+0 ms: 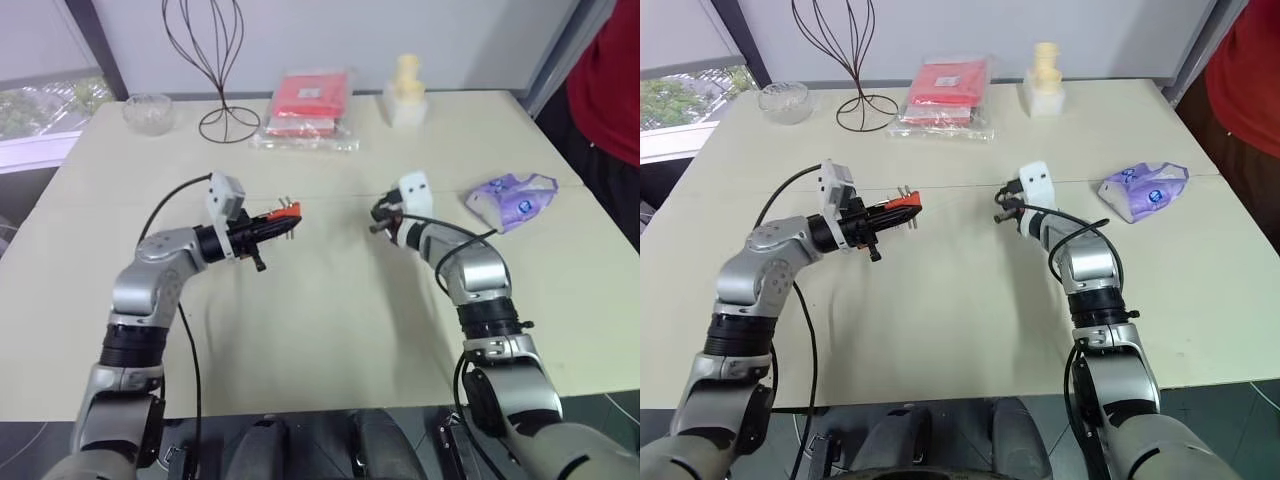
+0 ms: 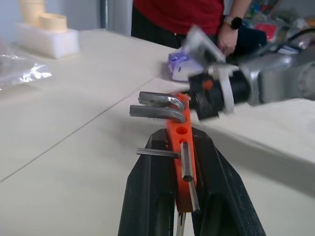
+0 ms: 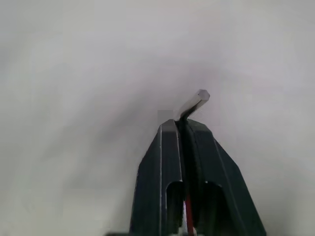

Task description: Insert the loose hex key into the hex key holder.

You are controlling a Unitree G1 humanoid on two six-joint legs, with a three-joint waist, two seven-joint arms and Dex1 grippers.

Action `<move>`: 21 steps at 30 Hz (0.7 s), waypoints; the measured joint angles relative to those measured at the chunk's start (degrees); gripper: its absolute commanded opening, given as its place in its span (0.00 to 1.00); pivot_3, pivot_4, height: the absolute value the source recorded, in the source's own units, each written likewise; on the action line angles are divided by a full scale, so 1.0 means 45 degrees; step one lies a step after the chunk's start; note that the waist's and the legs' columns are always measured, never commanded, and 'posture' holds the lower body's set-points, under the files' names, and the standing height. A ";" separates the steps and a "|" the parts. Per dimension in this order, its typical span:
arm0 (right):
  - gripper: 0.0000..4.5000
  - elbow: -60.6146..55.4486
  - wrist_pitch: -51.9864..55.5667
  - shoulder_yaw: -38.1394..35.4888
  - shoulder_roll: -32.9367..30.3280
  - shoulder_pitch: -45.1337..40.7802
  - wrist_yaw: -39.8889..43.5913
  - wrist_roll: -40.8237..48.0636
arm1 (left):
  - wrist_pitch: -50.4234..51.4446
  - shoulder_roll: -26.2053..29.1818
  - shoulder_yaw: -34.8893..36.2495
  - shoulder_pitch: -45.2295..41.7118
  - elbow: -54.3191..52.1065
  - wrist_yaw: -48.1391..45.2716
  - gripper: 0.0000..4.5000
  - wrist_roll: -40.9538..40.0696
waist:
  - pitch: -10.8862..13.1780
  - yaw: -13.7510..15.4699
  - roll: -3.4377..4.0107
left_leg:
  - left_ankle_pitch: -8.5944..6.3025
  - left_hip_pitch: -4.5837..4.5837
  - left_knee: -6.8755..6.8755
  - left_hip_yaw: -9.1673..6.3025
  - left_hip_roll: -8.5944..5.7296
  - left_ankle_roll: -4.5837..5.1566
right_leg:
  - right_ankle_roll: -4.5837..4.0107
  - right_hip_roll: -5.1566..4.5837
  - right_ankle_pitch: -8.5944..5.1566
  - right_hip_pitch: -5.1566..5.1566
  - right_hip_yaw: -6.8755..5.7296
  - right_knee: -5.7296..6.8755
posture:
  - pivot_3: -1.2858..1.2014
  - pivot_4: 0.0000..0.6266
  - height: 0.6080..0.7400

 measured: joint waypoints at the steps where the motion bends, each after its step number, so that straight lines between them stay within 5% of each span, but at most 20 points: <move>1: 0.01 -0.0168 -0.0352 -0.0501 0.0159 -0.0465 0.0284 0.0642 | 0.0364 0.0243 -0.0098 -0.0421 0.0325 -0.0537 0.00 -0.0215 | 0.0006 -0.0008 0.0004 | 0.0000 -0.0008 0.0000 -0.0002 0.0001 -0.0001 | 0.0000 0.0006 0.0000 -0.0007 -0.0002 0.0000 | 0.52 0.24 1.00; 5: 0.01 -0.2067 -0.0398 -0.2091 0.1060 -0.2215 0.0745 0.3623 | 0.1374 0.0829 -0.0502 -0.2374 0.1667 -0.2603 0.00 -0.0718 | -0.0002 -0.0002 0.0007 | 0.0001 -0.0003 -0.0019 -0.0027 0.0012 -0.0003 | 0.0000 0.0003 0.0000 0.0005 -0.0021 -0.0018 | 0.52 0.24 1.00; 11: 0.01 -0.3464 0.0685 -0.2846 0.2846 -0.2074 -0.0205 0.6705 | 0.0544 0.0331 -0.1028 -0.4451 0.4530 -0.4060 0.00 -0.0143 | -0.0001 0.0048 0.0009 | 0.0004 -0.0012 -0.0004 -0.0034 0.0004 -0.0007 | 0.0000 -0.0013 0.0000 0.0007 -0.0027 -0.0017 | 0.52 0.24 1.00; 21: 0.01 -0.4512 0.1018 -0.2133 0.3300 -0.1173 -0.1021 0.7716 | -0.1300 -0.0936 -0.1124 -0.6193 0.7151 -0.4649 0.00 0.0681 | -0.0001 -0.0056 0.0010 | 0.0003 -0.0015 -0.0020 -0.0014 -0.0004 -0.0005 | 0.0000 -0.0003 0.0000 -0.0029 -0.0008 0.0001 | 0.52 0.24 1.00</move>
